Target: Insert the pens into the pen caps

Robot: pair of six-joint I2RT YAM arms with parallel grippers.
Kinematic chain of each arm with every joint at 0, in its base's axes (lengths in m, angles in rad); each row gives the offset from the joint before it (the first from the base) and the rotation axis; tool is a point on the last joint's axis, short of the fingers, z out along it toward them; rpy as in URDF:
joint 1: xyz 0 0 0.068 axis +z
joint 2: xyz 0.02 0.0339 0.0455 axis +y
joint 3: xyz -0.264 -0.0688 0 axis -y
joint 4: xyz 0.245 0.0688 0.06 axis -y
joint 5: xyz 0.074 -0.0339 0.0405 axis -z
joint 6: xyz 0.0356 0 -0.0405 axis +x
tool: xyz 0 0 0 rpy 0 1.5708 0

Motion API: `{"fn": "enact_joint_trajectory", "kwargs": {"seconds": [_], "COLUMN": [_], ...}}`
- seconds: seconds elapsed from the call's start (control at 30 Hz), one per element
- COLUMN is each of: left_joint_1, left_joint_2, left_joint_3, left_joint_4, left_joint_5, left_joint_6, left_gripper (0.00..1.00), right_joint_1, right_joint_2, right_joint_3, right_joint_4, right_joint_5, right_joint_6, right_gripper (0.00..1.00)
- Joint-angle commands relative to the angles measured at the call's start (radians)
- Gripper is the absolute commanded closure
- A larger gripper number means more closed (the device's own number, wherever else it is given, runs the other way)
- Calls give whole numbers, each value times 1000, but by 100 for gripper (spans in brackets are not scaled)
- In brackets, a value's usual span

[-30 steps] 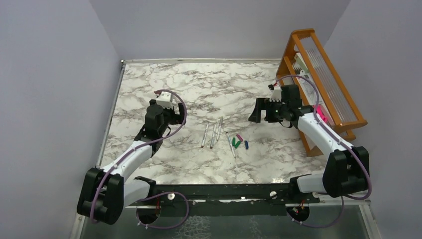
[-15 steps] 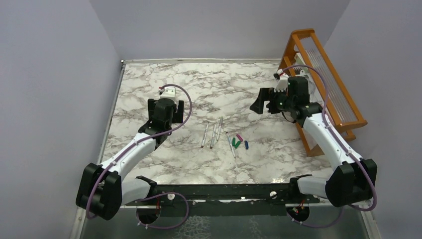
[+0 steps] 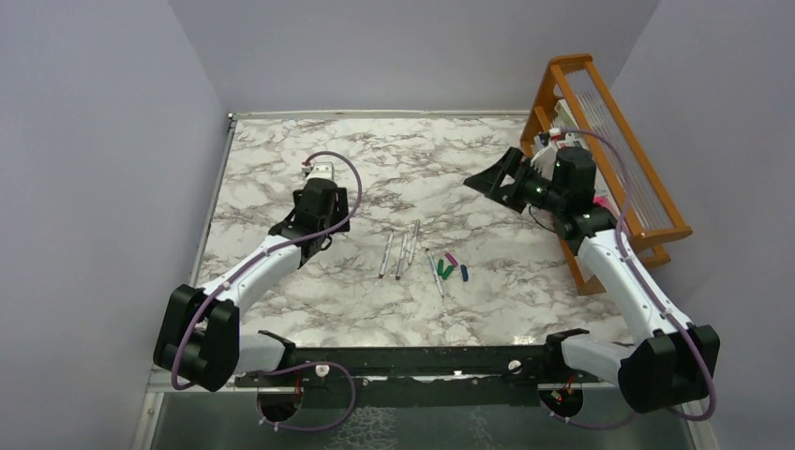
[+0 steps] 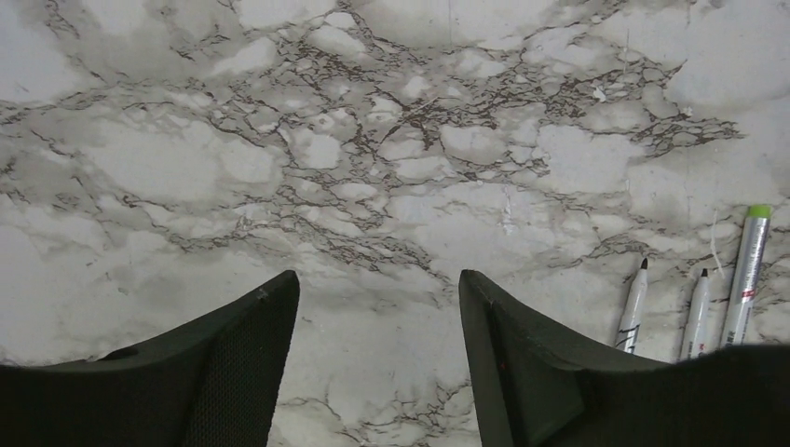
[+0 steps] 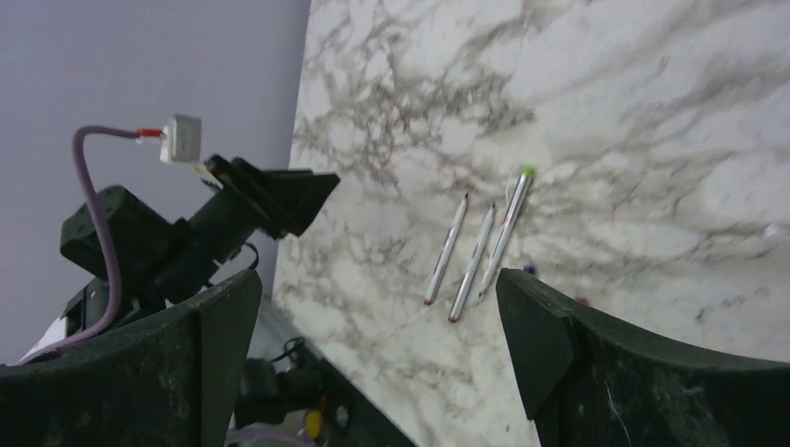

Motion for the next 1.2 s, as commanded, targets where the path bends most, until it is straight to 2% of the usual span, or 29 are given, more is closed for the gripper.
{"fn": "enact_joint_trajectory", "kwargs": {"seconds": [0.0,0.07,0.1,0.17,0.2,0.27,0.3,0.37,0.43,0.5,0.57,0.6,0.67,0.7,0.73,0.77,0.83,0.9,1.07,1.17], "left_joint_1": [-2,-2,-3,-3,-1,-2,-3,-2,-2,-2,-3,-3,-3,-4,-5,-8,-19,-35,-72,-115], "left_joint_2": [28,30,32,30,26,17,13,7,7,16,27,33,48,59,67,70,70,75,132,174], "left_joint_3": [62,66,77,94,89,72,64,47,35,26,24,27,37,46,55,63,70,71,83,113], "left_joint_4": [-29,-7,-14,-28,-22,4,21,54,69,74,62,52,21,-2,-26,-52,-87,-125,-185,-229], "left_joint_5": [24,74,106,160,187,241,268,321,382,434,479,499,518,516,519,520,498,461,399,351], "left_joint_6": [-11,39,59,56,49,30,22,13,22,47,69,72,59,44,36,31,24,25,11,-16], "left_gripper": [57,93,100,100,94,69,56,38,31,32,34,35,35,35,35,35,35,35,37,37], "right_joint_1": [0,14,31,118,187,327,409,509,598,677,692,692,692,692,692,692,692,692,690,677], "right_joint_2": [-8,-63,-70,-58,-49,-40,-52,-103,-160,-217,-265,-280,-280,-264,-239,-206,-128,-35,149,204], "right_joint_3": [-174,-234,-224,-129,-60,33,35,-7,-66,-148,-228,-252,-230,-204,-178,-147,-74,12,262,325], "right_joint_4": [252,334,306,118,10,-118,-123,-68,-30,41,188,237,192,140,93,40,-62,-173,-408,-502], "right_joint_5": [-246,-251,-262,-222,-163,-17,37,122,210,265,239,233,286,318,341,373,447,519,651,718], "right_joint_6": [294,377,383,277,211,167,175,218,281,331,361,368,344,322,288,254,210,188,84,80], "right_gripper": [0,0,0,0,0,0,0,0,0,15,29,46,89,97,98,91,67,63,61,57]}}
